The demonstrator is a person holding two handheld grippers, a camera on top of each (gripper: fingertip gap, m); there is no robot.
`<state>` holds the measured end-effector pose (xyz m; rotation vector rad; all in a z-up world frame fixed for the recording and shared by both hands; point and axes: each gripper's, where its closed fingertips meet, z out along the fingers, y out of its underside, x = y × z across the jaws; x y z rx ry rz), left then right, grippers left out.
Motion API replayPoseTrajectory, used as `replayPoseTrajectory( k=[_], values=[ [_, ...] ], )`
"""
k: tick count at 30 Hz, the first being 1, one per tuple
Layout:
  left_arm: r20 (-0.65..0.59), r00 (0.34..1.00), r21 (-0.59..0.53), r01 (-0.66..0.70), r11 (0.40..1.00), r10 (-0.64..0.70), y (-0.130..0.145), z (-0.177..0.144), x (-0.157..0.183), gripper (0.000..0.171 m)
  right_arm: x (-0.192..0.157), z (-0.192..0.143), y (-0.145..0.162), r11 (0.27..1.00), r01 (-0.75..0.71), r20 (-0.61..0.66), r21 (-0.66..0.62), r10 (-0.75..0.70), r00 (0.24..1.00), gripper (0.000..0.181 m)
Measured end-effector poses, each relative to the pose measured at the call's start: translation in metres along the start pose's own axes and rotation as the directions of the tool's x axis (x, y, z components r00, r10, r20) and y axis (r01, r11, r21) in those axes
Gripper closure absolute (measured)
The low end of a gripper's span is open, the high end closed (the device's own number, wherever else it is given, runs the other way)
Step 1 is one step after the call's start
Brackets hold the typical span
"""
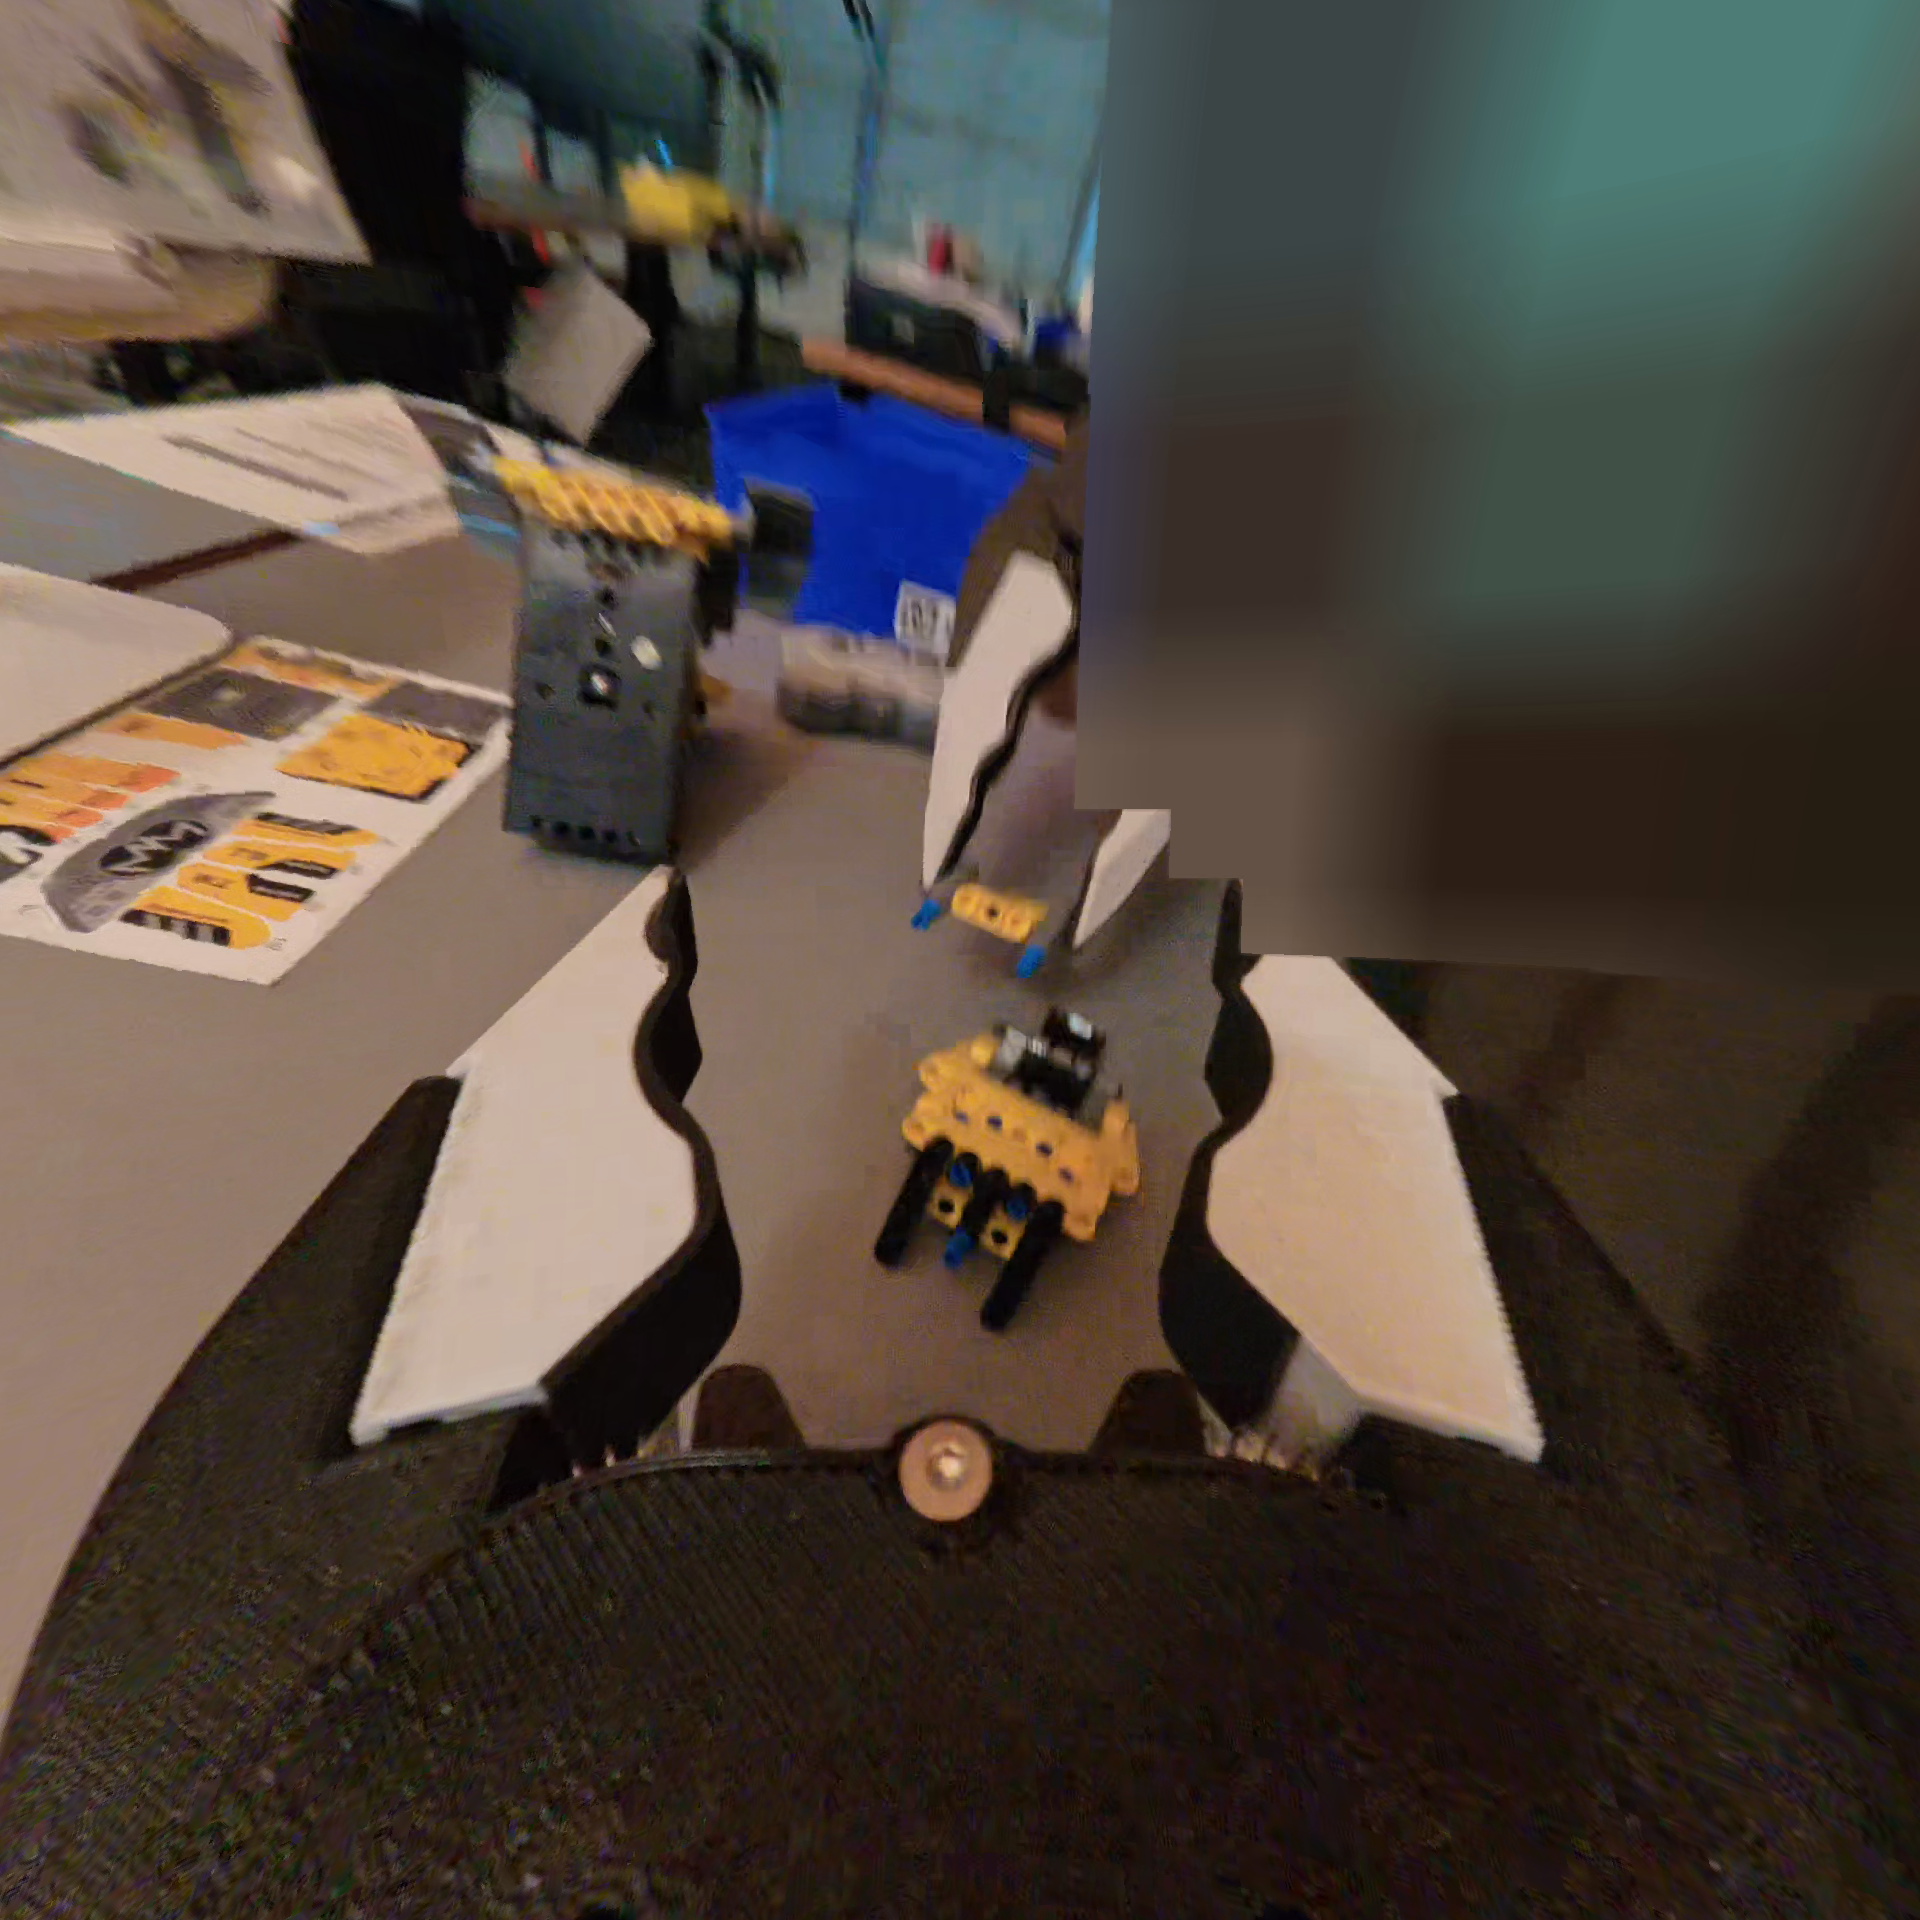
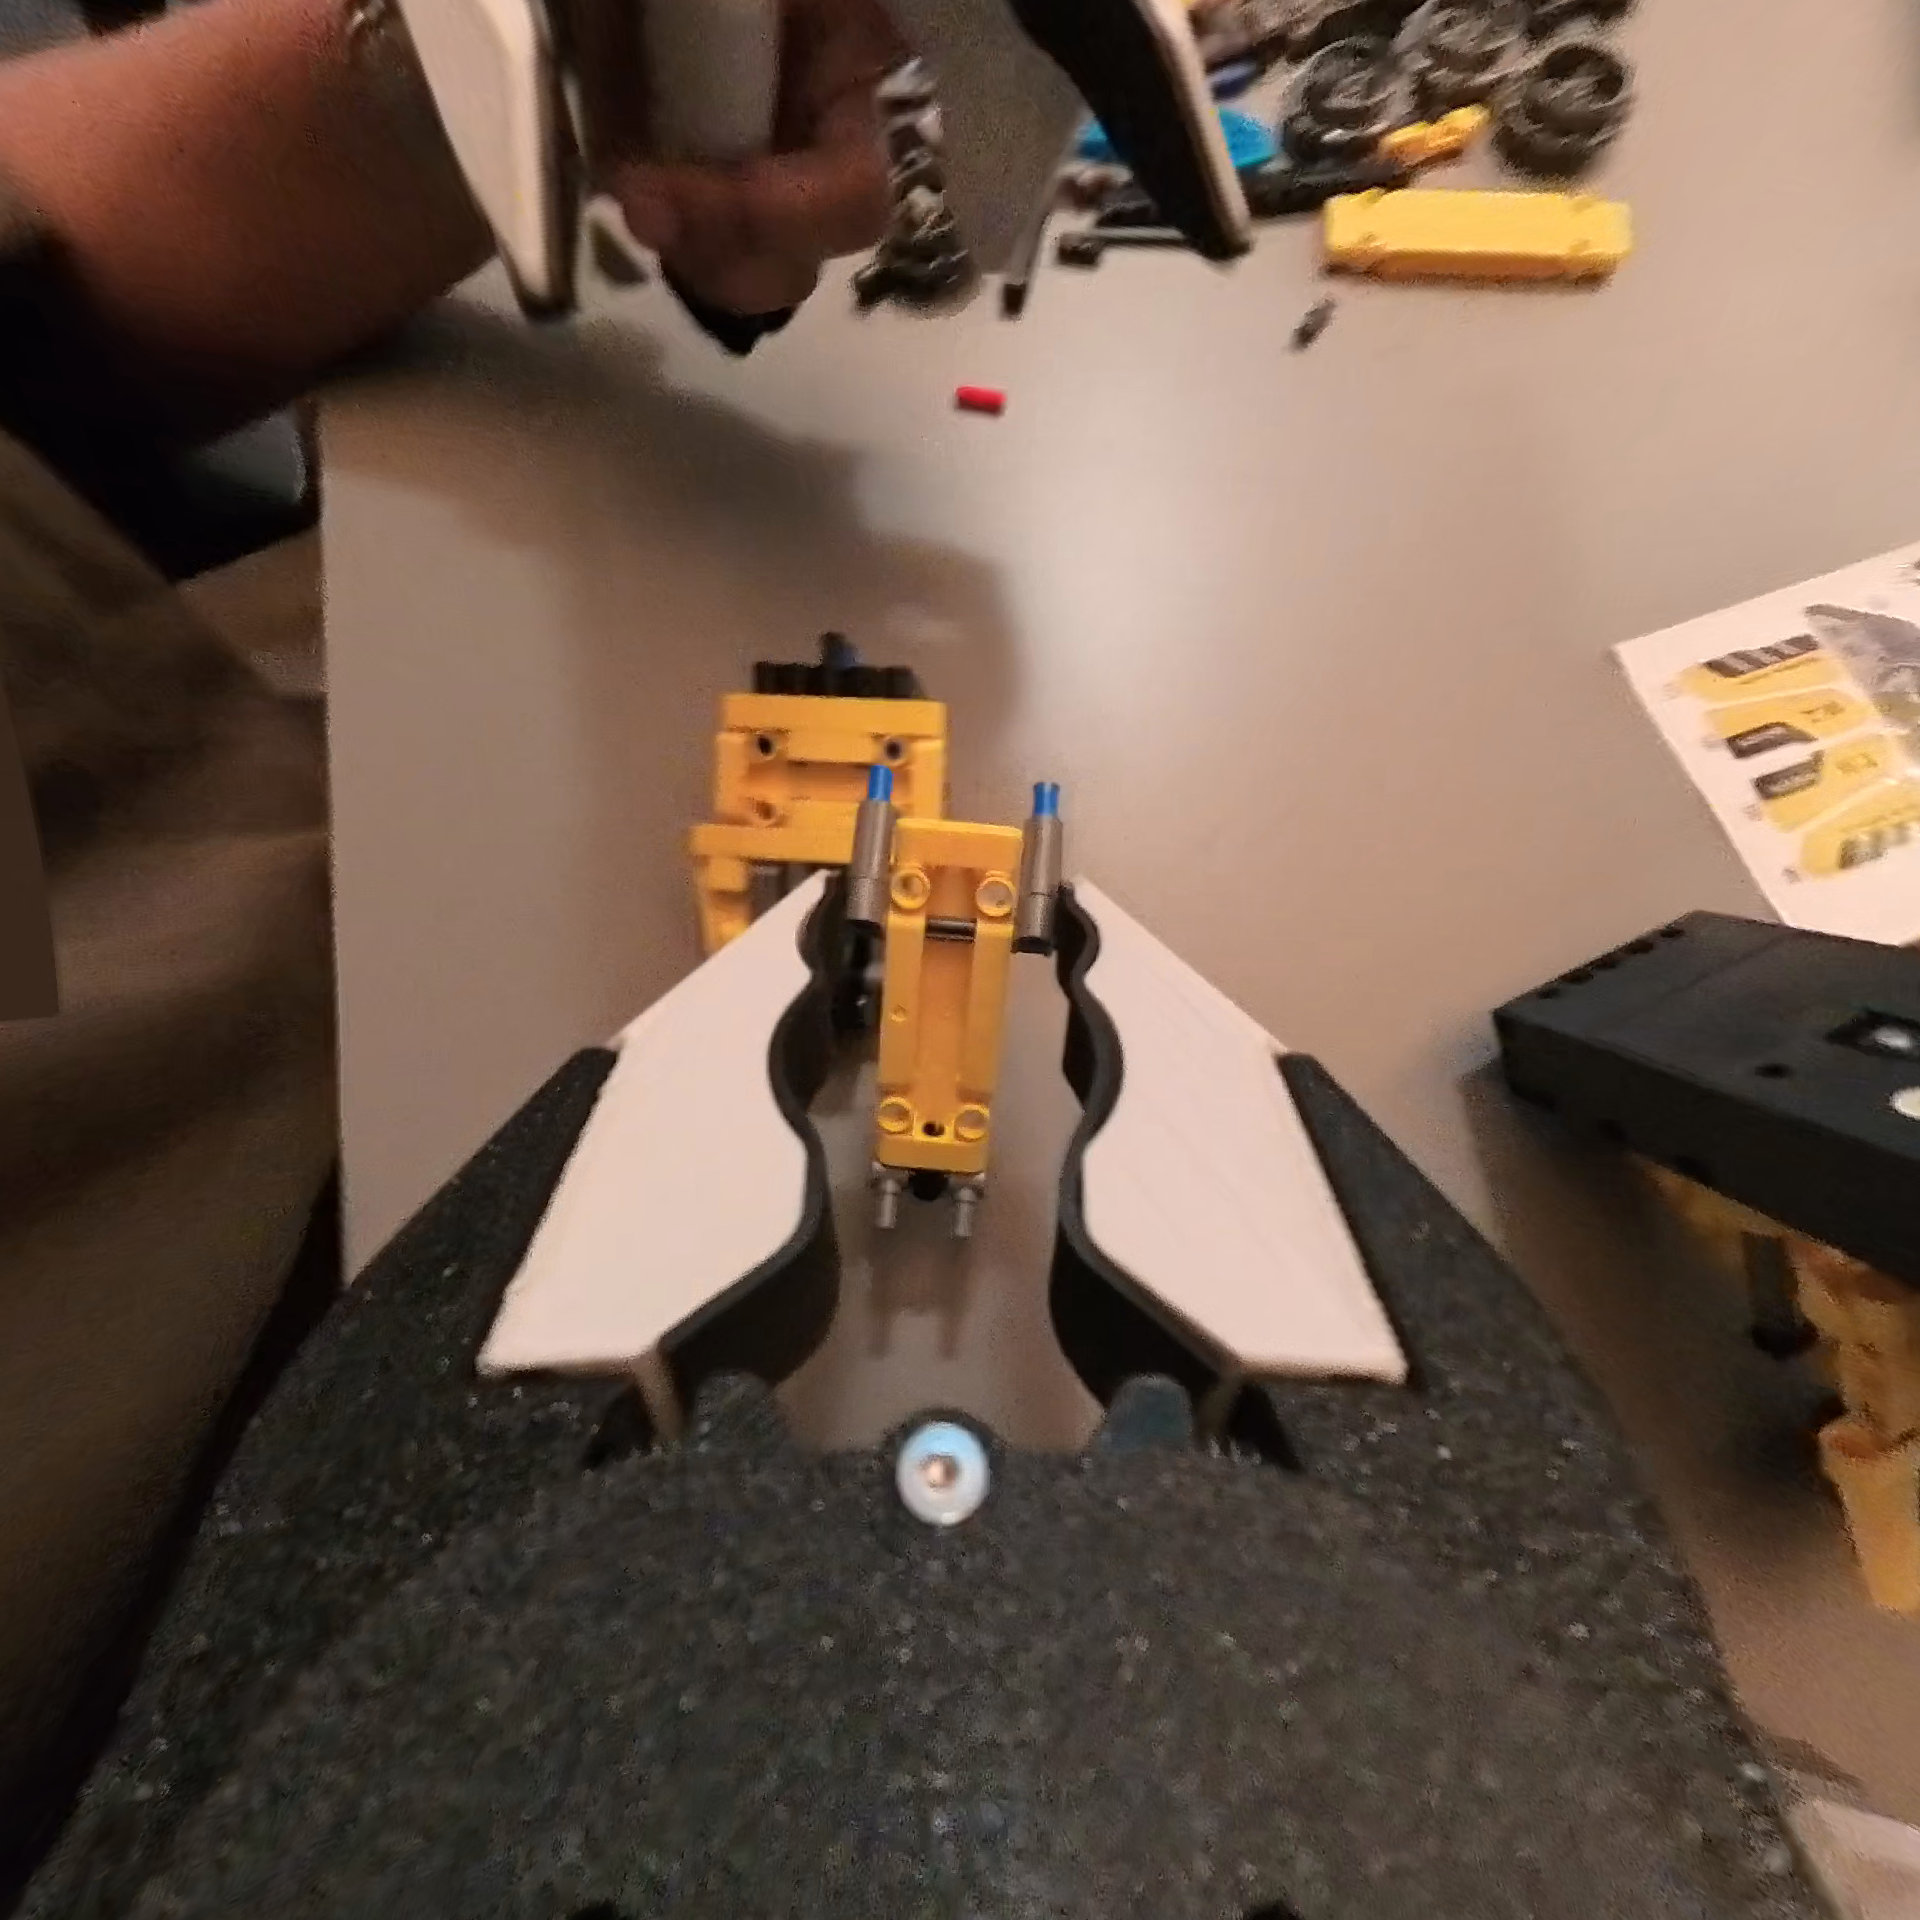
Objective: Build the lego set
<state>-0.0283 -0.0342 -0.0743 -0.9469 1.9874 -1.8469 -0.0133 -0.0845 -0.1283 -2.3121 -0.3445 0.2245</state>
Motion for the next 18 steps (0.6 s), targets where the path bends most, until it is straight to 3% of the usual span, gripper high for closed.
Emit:
replayPoseTrajectory(
  k=[3,7,10,12,16,18],
  values=[
    [-0.002,0.997,-0.087,-0.079,0.993,0.079,0.018,0.016,0.013,0.078,-0.012,-0.002,-0.008,0.998,0.060,-0.010,-0.011,-0.060,0.998,0.141],
    [-0.015,0.986,0.024,0.168,0.986,-0.167,0.005,0.025,0.015,0.097,-0.013,-0.002,-0.026,0.987,0.112,-0.085,0.117,-0.102,0.991,0.141],
    [-0.041,0.913,0.170,0.407,0.897,-0.406,-0.015,0.011,0.006,0.103,-0.015,-0.004,-0.035,0.969,0.135,-0.163,0.207,-0.102,0.981,0.141],
    [-0.087,0.849,0.207,0.527,0.824,-0.521,-0.014,0.007,0.010,0.110,-0.020,-0.007,-0.042,0.953,0.167,-0.219,0.253,-0.112,0.969,0.141],
    [-0.183,0.765,0.179,0.643,0.744,-0.617,0.002,0.018,0.037,0.115,-0.032,-0.016,-0.055,0.920,0.259,-0.335,0.294,-0.155,0.929,0.141],
    [-0.260,0.735,0.164,0.673,0.722,-0.626,-0.001,0.021,0.054,0.126,-0.040,-0.016,-0.059,0.912,0.286,-0.358,0.294,-0.172,0.918,0.141]
  ],
)
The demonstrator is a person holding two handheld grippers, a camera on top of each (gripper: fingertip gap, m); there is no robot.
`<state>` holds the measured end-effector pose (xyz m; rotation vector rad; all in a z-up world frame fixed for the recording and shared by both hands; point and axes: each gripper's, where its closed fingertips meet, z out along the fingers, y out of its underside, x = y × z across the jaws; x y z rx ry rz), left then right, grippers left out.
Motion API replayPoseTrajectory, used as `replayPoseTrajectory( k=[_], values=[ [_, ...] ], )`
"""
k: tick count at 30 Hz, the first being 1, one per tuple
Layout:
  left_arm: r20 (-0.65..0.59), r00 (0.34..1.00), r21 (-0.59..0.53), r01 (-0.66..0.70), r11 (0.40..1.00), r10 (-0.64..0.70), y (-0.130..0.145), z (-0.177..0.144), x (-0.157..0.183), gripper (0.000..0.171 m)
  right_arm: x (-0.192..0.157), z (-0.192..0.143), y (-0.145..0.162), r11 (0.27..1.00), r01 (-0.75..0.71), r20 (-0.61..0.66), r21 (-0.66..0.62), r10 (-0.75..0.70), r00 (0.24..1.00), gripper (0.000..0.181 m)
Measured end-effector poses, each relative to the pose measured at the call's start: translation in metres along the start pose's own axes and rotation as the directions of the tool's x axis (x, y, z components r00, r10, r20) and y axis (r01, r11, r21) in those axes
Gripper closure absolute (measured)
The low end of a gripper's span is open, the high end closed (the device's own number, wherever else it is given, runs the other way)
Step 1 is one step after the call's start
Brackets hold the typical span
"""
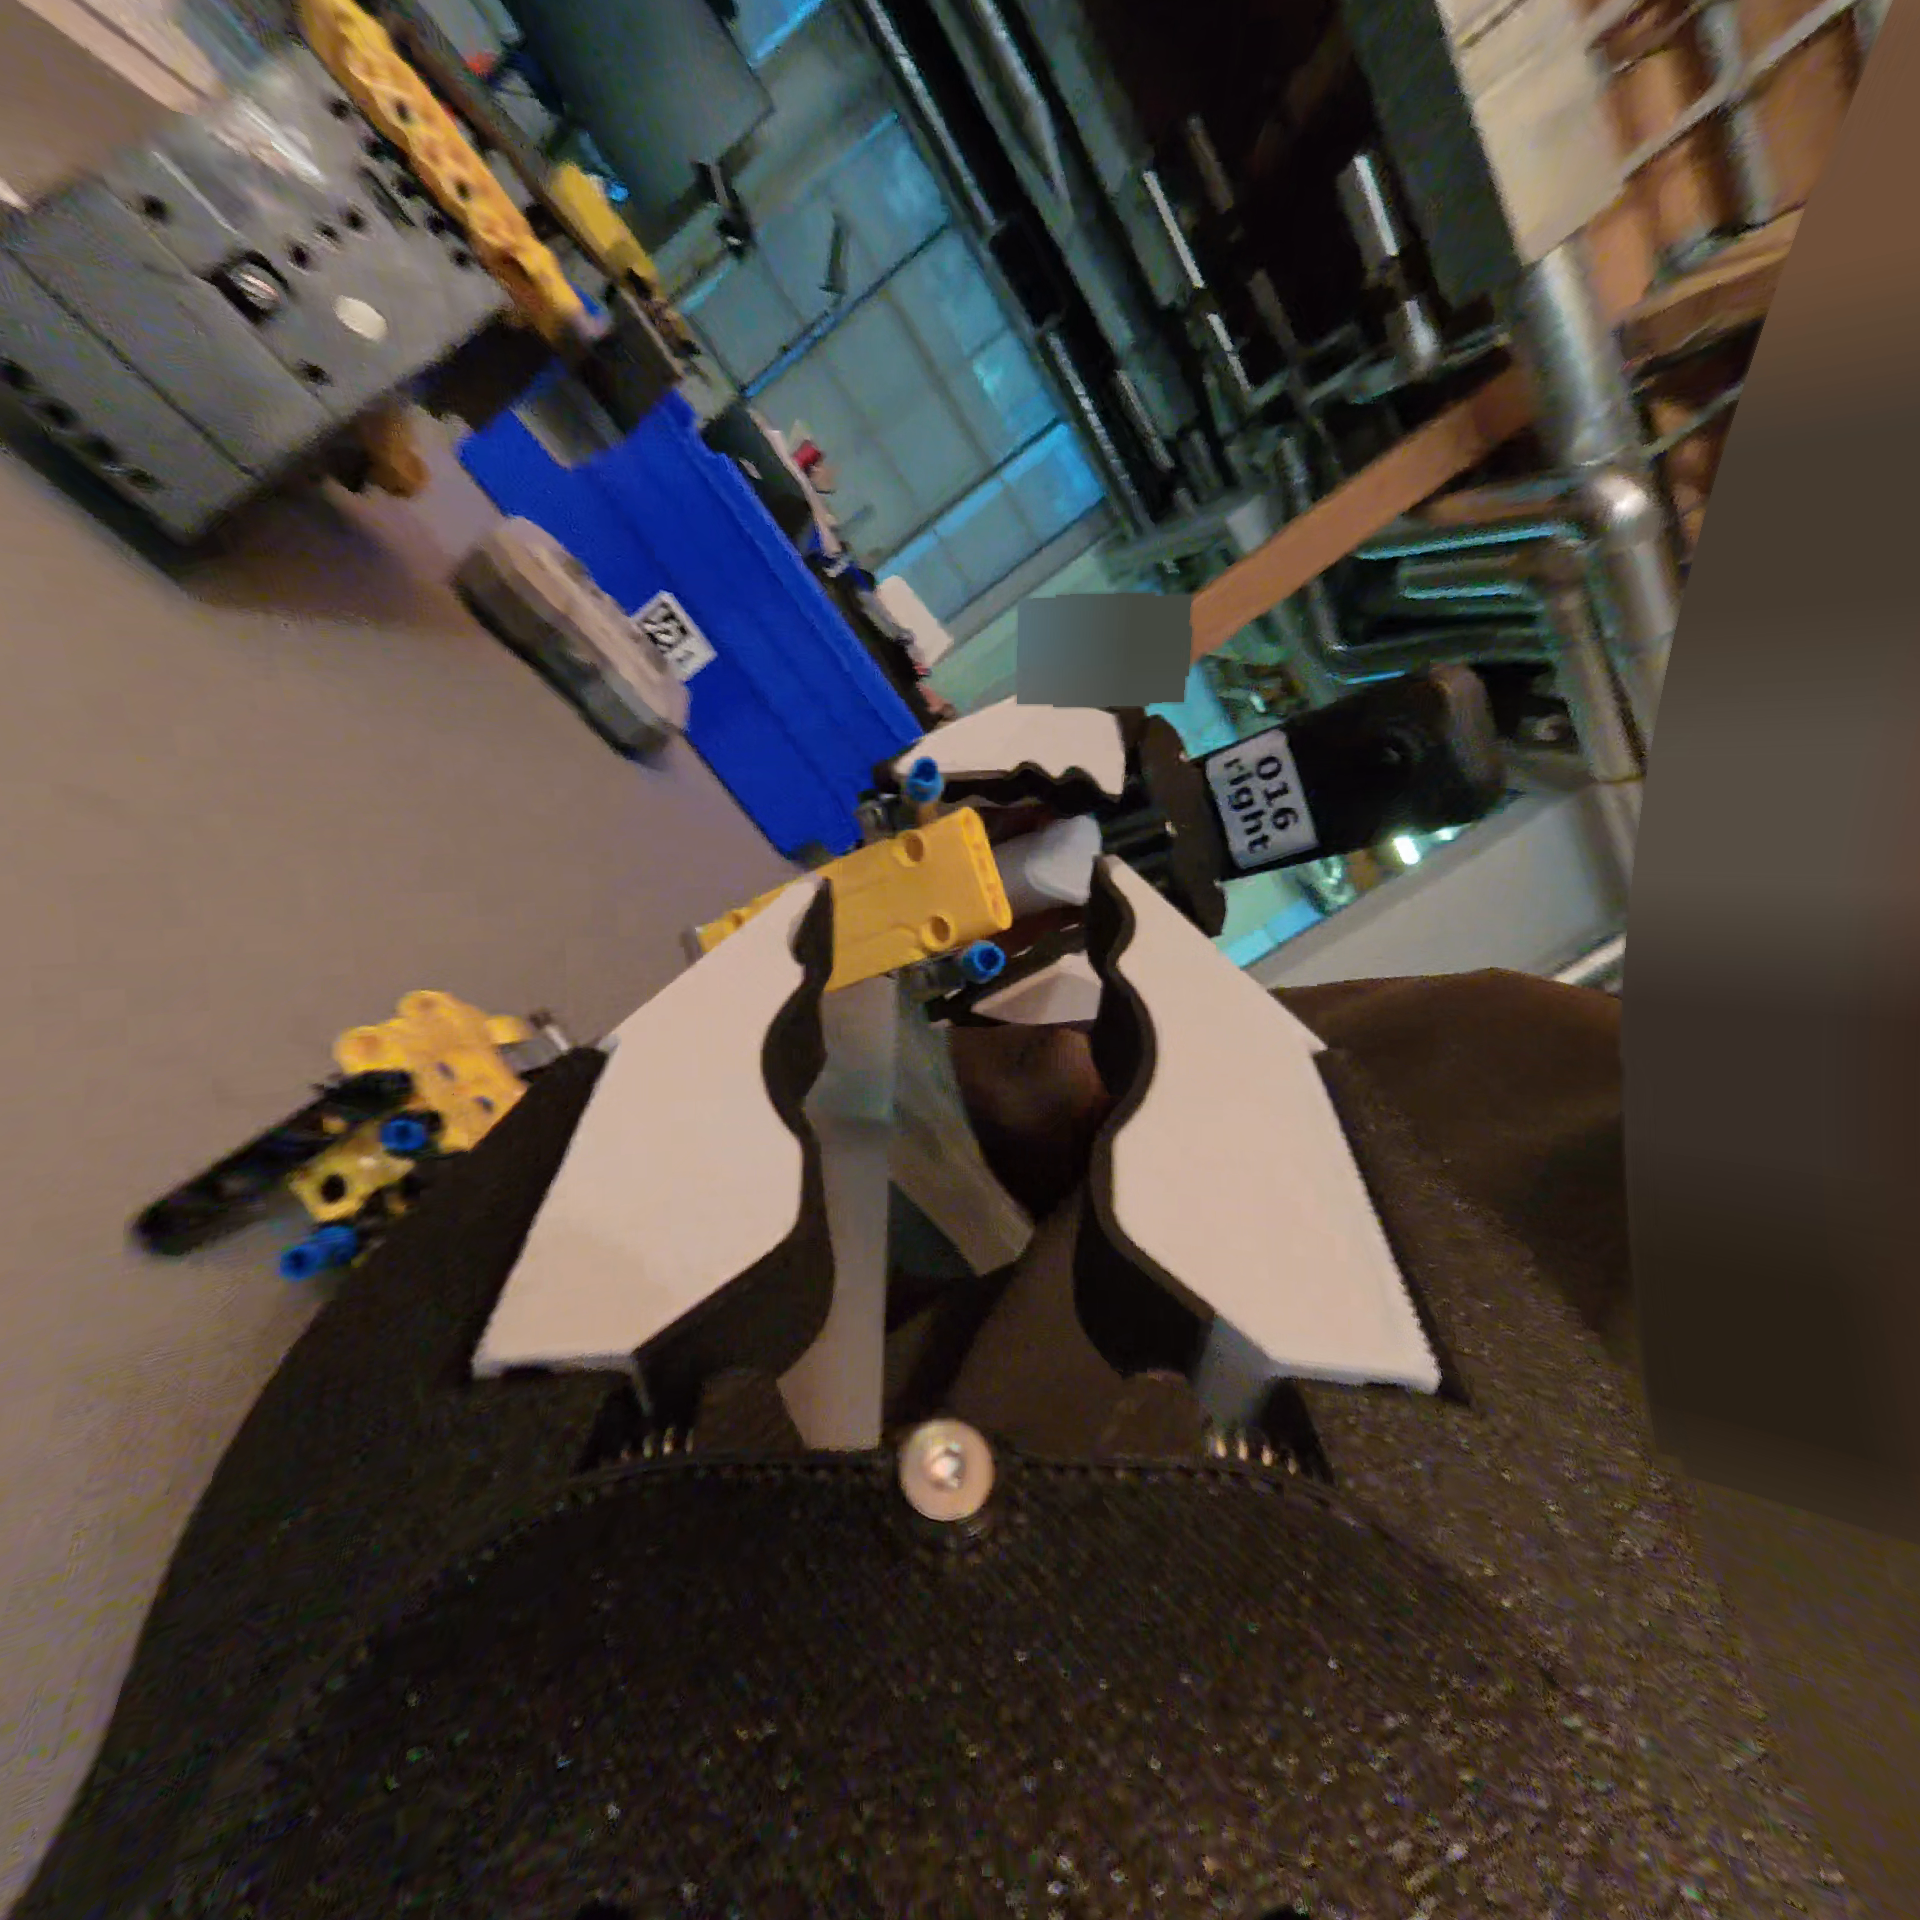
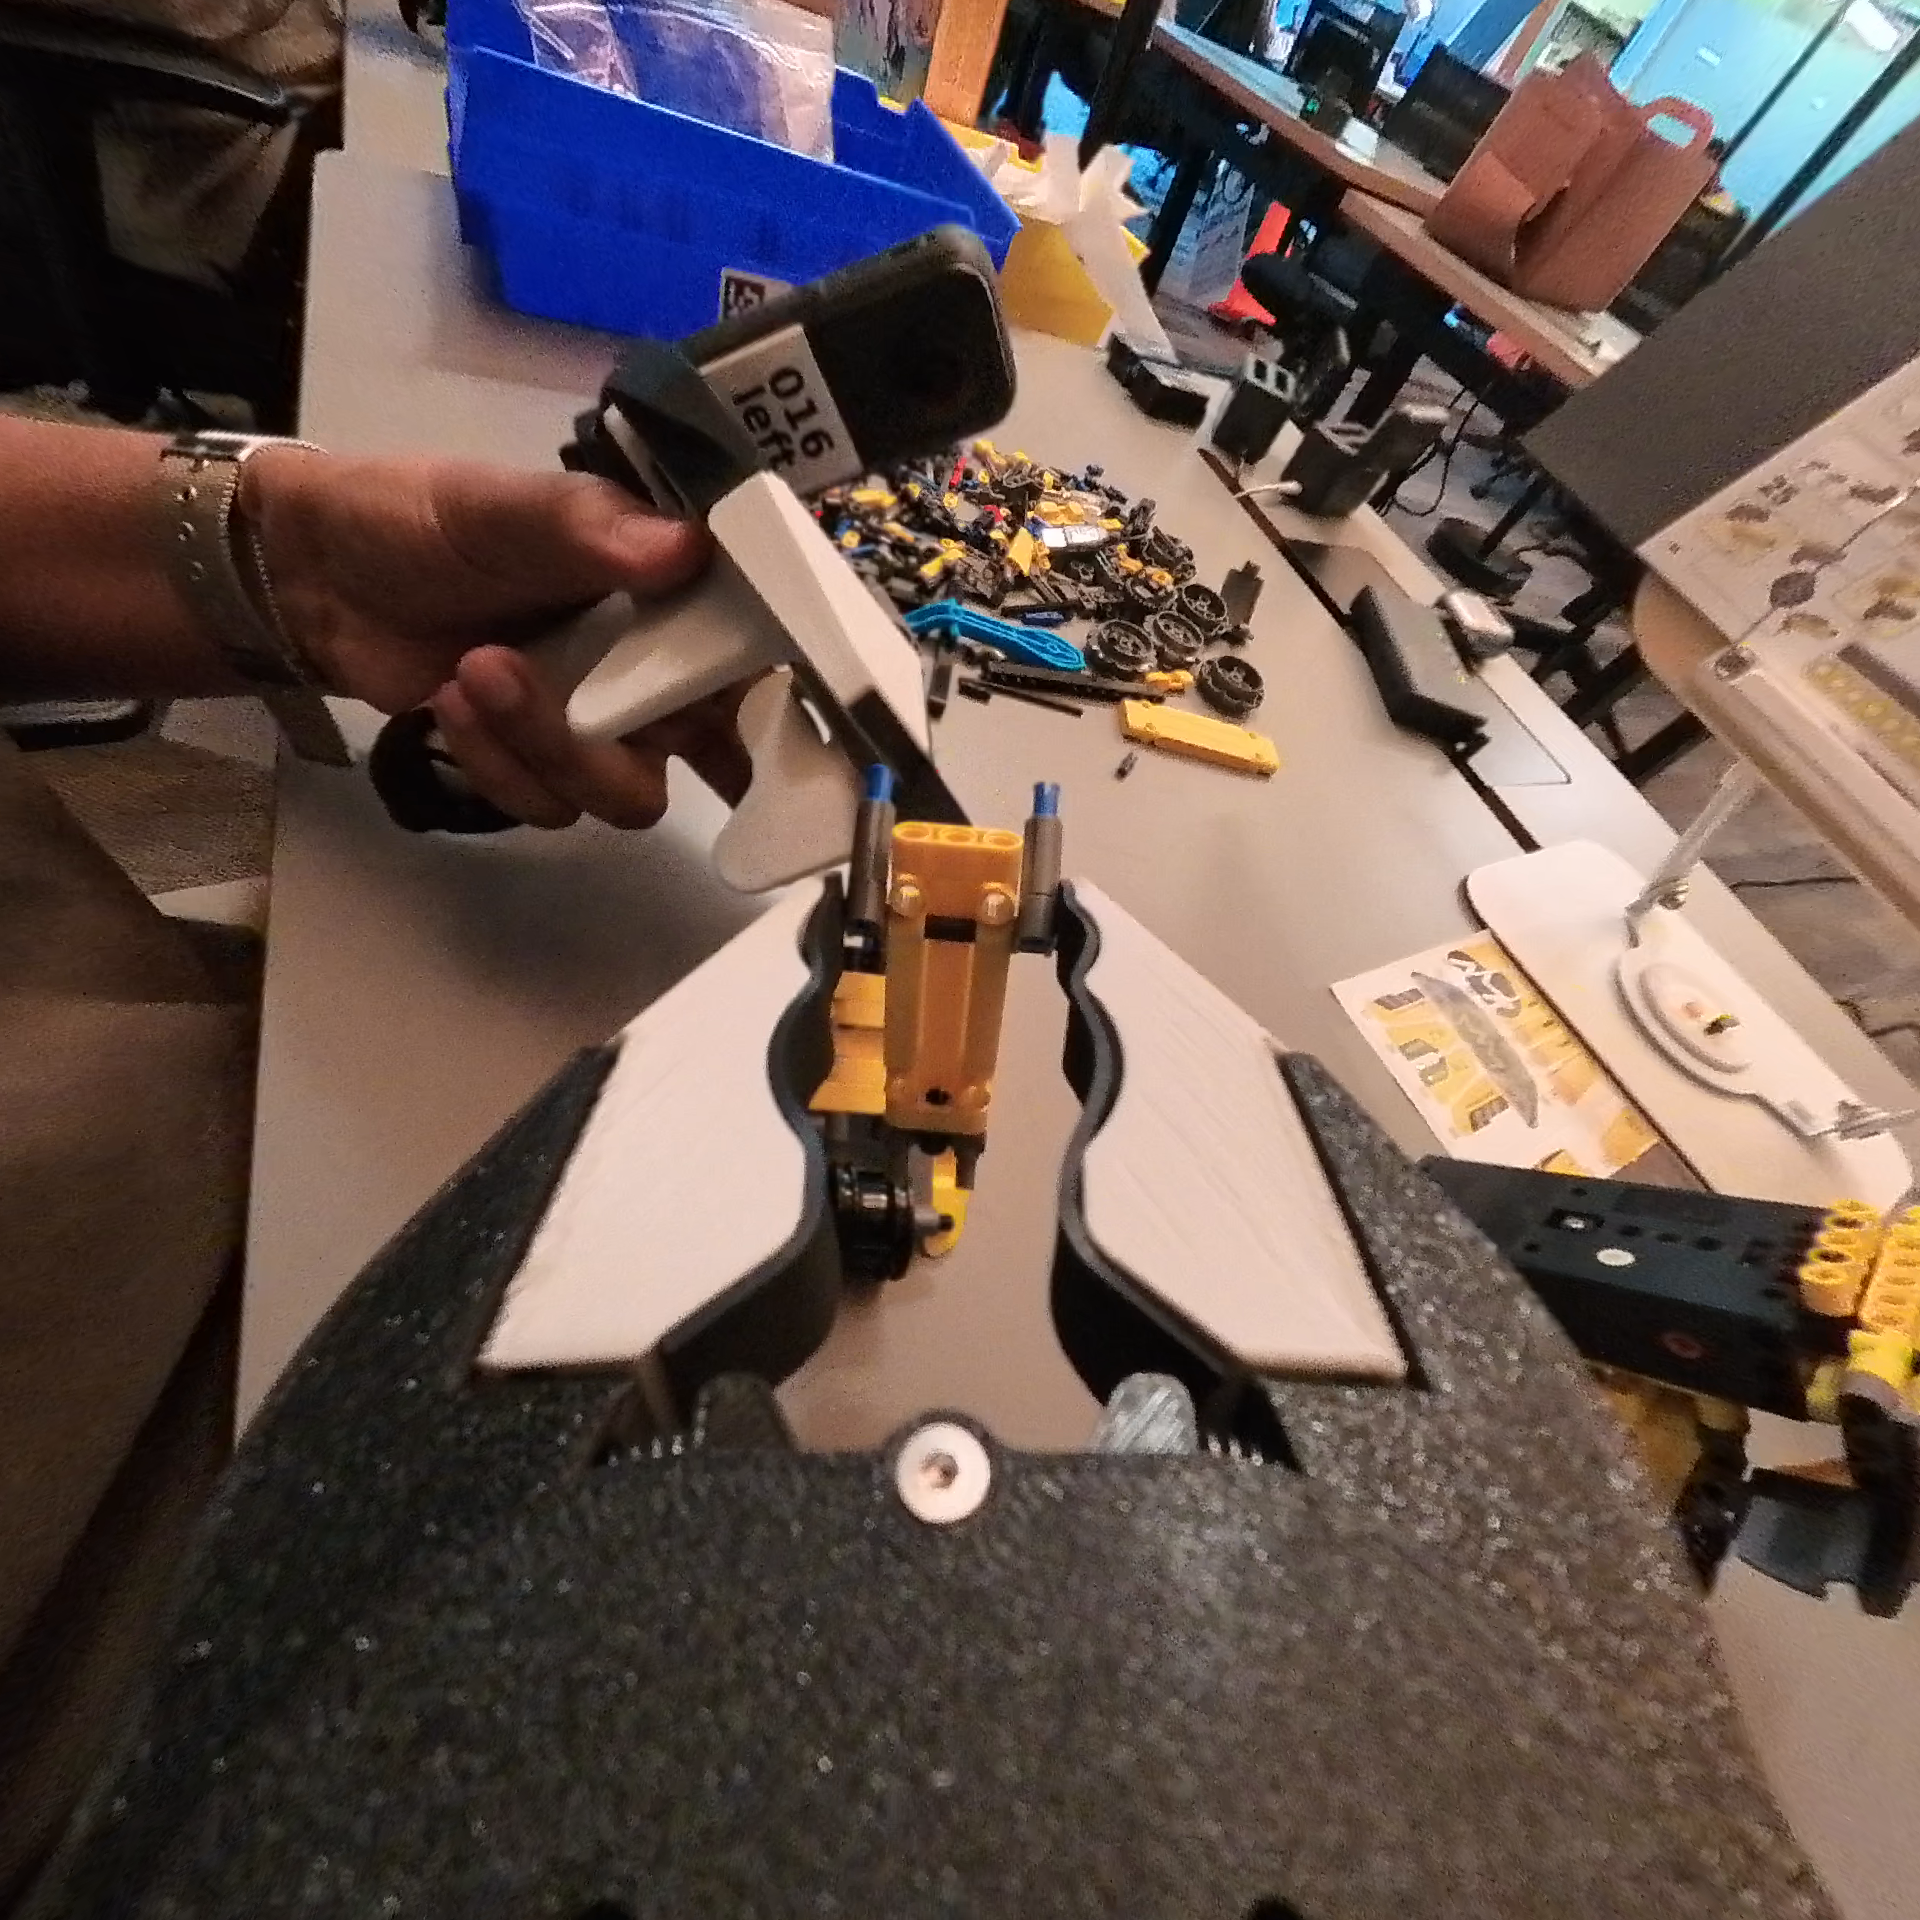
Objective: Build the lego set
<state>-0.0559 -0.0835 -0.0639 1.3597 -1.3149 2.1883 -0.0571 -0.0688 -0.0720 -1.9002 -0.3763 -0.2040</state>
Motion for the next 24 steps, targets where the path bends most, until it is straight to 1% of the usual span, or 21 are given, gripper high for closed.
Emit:
replayPoseTrajectory(
  k=[1,3,6,10,14,15,17,18,21,24],
  values=[
    [-0.007,1.000,0.006,-0.003,1.000,0.003,0.002,0.001,0.003,0.133,-0.003,0.000,-0.003,1.000,0.020,-0.015,0.006,-0.020,1.000,0.141],
    [0.023,0.999,0.013,-0.047,0.999,0.047,0.005,0.002,0.004,0.152,-0.007,-0.003,-0.010,0.998,0.064,-0.050,0.022,-0.062,0.997,0.141],
    [-0.022,0.998,0.033,-0.056,0.998,0.057,0.004,-0.001,0.020,0.165,-0.011,-0.012,-0.024,0.990,0.117,-0.109,0.077,-0.108,0.988,0.141],
    [-0.110,0.994,0.052,0.004,0.999,0.002,0.008,0.003,0.038,0.169,-0.017,-0.025,-0.040,0.972,0.125,-0.163,0.200,-0.093,0.982,0.141],
    [-0.131,0.990,0.117,0.074,0.990,-0.058,0.005,0.005,0.034,0.170,-0.014,-0.030,-0.036,0.965,0.097,-0.233,0.244,-0.039,0.972,0.139],
    [-0.123,0.990,0.128,0.077,0.989,-0.062,0.005,0.006,0.031,0.170,-0.013,-0.029,-0.034,0.967,0.089,-0.244,0.239,-0.029,0.969,0.137],
    [-0.094,0.994,0.151,0.075,0.986,-0.061,0.004,0.005,0.023,0.170,-0.008,-0.028,-0.026,0.974,0.082,-0.279,0.213,-0.020,0.960,0.126],
    [-0.080,0.995,0.154,0.071,0.986,-0.059,0.004,0.005,0.019,0.170,-0.006,-0.027,-0.022,0.978,0.083,-0.290,0.189,-0.025,0.957,0.124],
    [-0.031,0.999,0.141,0.041,0.989,-0.037,0.006,0.007,0.011,0.170,0.000,-0.021,-0.011,0.987,0.105,-0.305,0.118,-0.064,0.950,0.120],
    [0.017,1.000,0.119,0.005,0.993,-0.007,0.010,0.010,0.005,0.170,0.001,-0.014,-0.005,0.985,0.165,-0.302,0.049,-0.143,0.943,0.121]
  ],
)
